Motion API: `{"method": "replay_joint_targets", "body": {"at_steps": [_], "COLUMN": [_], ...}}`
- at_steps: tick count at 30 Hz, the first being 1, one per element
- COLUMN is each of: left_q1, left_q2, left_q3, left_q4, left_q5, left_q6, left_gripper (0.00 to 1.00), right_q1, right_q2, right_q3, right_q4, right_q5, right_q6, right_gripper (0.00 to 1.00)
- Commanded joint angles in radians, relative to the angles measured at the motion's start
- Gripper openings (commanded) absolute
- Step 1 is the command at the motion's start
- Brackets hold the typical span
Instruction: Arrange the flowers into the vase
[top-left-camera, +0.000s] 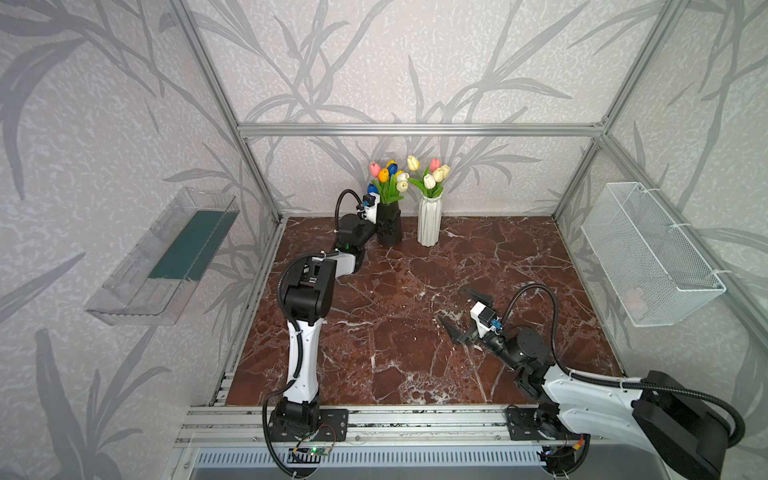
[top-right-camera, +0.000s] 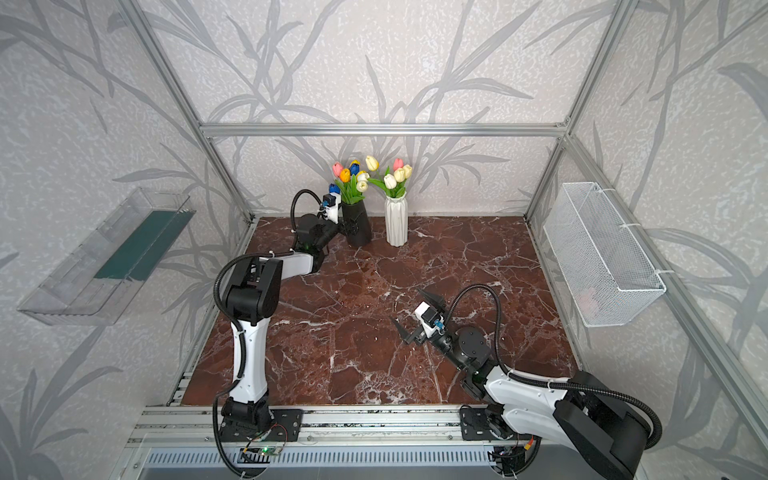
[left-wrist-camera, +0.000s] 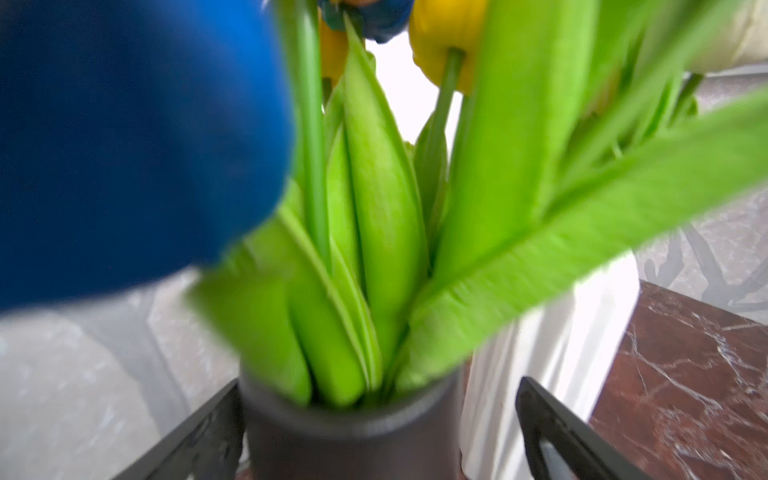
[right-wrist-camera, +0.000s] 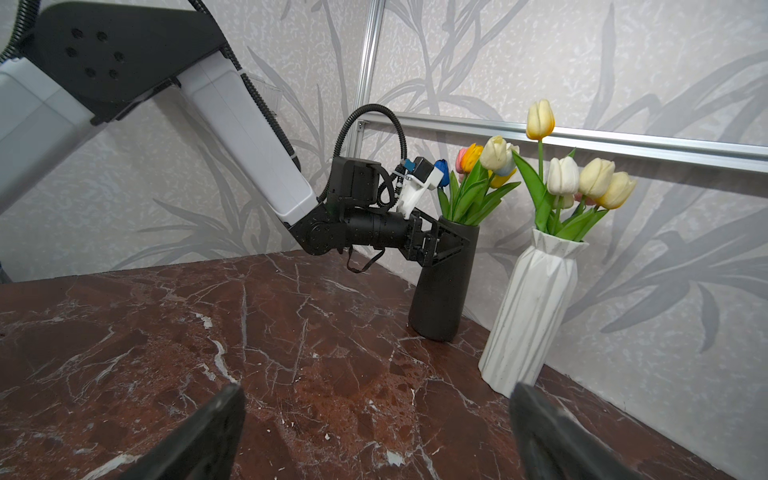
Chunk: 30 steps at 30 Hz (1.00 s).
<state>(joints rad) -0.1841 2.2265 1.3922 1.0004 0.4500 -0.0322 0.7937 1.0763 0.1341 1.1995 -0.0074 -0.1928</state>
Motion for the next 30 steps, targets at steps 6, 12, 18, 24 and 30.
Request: {"method": "replay_joint_targets", "body": {"at_steps": [6,12,18,24,30], "left_q1": [0.006,-0.039,-0.151,-0.133,-0.025], "left_q2": [-0.229,-0.616,-1.145,-1.432,-1.255], "left_q3": [-0.405,-0.869,-1.053,-1.207,-1.262], "left_q4": [0.255,0.308,-0.338,-0.513,-0.29], "left_q5": [-0.047,-0.359,-0.997,-1.297,-1.123], "left_q6": [0.0,-0.037,0.072,-0.008,0.006], "left_gripper": [1.0,0.99,0.99,0.96,0.96], "right_q1": [0.004,-0.027,-0.128,-0.241,-0.376], "right_q2": [0.014,0.06,0.154,0.325,0.488], "right_q3": [0.038,0.091,0.092,0.063,0.078], "right_q4": [0.003,-0.007,-0.081,0.069,0.196], "right_q5": [0.296,0.772,0.826,0.739,0.575], "right_q6": [-0.003,-0.213,-0.253,-0.245,-0.142], "right_gripper": [0.99,0.99,0.99,0.99,0.99]}}
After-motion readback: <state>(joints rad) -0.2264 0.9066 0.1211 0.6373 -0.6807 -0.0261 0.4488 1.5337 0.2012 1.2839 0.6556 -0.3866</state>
